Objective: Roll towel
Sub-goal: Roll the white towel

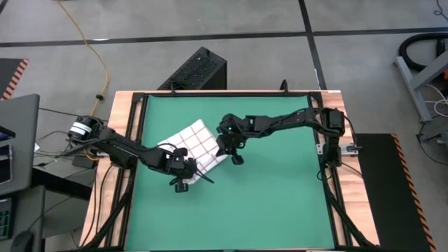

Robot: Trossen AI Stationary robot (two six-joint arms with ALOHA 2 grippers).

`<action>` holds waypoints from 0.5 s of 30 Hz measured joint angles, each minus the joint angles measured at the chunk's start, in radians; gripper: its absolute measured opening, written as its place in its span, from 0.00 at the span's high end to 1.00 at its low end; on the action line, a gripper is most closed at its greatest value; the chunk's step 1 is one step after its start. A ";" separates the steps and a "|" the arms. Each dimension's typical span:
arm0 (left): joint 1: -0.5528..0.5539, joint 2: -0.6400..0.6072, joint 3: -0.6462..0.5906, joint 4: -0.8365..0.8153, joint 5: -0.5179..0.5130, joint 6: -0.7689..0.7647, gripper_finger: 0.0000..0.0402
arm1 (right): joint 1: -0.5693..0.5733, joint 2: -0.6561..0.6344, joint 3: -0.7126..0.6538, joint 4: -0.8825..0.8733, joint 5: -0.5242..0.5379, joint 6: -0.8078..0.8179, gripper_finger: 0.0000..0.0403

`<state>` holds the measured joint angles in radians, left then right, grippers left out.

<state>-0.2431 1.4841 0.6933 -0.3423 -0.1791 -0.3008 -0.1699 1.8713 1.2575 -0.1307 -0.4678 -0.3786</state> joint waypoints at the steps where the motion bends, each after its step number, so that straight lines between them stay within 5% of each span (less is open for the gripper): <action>1: 0.006 0.000 0.000 0.000 0.002 0.000 1.00 | -0.001 0.000 -0.009 0.023 0.003 0.000 0.96; 15: 0.067 0.000 0.000 0.001 0.058 0.069 1.00 | -0.037 0.080 -0.070 0.155 0.071 0.016 0.96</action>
<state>-0.1760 1.4841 0.6933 -0.3412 -0.1211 -0.2317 -0.2071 1.9512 1.1872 0.0243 -0.3969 -0.3621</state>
